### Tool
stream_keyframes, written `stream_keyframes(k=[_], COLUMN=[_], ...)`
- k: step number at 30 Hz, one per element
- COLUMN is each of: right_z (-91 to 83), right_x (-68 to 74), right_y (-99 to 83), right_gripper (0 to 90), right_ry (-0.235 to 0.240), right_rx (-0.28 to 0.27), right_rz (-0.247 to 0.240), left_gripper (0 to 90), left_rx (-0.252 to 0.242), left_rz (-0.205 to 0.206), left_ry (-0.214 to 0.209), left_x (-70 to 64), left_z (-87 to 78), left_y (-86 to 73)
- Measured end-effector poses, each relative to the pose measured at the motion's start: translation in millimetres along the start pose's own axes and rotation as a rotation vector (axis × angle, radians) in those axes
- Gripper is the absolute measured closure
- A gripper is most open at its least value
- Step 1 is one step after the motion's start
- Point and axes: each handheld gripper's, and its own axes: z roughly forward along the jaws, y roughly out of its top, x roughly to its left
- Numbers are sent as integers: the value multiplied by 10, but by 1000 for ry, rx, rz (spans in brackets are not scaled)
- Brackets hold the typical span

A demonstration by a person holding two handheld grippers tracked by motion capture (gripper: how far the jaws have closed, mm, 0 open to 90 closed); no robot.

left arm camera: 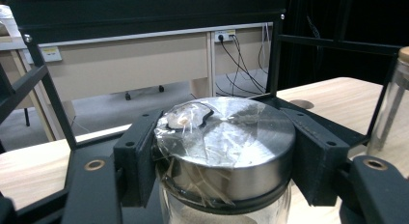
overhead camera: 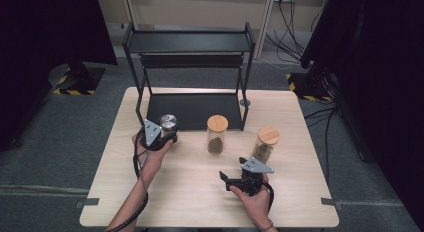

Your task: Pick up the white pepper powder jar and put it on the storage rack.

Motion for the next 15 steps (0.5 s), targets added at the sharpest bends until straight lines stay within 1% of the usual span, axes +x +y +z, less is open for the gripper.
stream_keyframes(k=[10, 15], right_z=[0, 0], right_x=[6, 7], right_y=[-1, -1], right_gripper=[48, 48], right_ry=[4, 4], right_rx=[0, 0], right_rz=[1, 0], left_gripper=[347, 348], left_rx=[-2, -3], left_rz=[1, -6], left_ry=[29, 41], left_x=[55, 85], left_z=[93, 135], left_y=[87, 117])
